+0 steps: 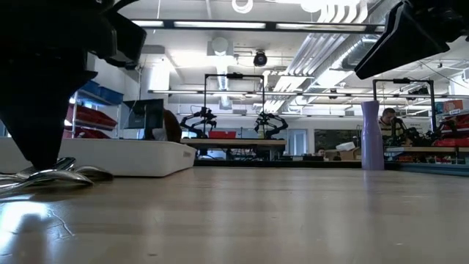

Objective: Sort silverware
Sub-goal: Put the spoon in the silverware tray

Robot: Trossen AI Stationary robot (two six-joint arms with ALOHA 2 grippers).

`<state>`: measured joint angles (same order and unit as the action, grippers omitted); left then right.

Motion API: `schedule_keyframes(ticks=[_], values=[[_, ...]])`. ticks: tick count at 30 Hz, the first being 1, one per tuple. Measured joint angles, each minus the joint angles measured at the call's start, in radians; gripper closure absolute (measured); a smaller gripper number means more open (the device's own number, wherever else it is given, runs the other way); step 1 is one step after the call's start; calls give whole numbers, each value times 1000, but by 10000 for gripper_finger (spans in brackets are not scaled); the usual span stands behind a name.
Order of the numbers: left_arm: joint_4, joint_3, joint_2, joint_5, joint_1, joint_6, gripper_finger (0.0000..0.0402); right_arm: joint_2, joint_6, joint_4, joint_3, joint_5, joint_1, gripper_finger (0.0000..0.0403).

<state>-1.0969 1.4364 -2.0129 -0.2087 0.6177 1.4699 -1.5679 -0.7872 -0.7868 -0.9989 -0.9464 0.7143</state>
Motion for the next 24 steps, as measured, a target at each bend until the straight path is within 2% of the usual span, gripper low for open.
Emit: schedule_keyframes(ticks=[4, 7, 13, 16, 20, 24], values=[[26, -37, -2, 17, -19, 10, 225, 0, 1, 0, 0, 5, 0, 265], [131, -111, 2, 54, -34, 10, 229, 0, 2, 0, 0, 7, 0, 265], [212, -171, 6, 45, -45, -3, 246, 0, 3, -1, 0, 13, 0, 265], [224, -173, 5, 48, -45, -26, 286, 0, 3, -1, 0, 13, 0, 265], [242, -173, 3, 47, -45, -58, 377, 0, 3, -1, 0, 14, 0, 265], [232, -168, 14, 32, -42, -67, 391, 0, 0, 2, 0, 15, 0, 265]])
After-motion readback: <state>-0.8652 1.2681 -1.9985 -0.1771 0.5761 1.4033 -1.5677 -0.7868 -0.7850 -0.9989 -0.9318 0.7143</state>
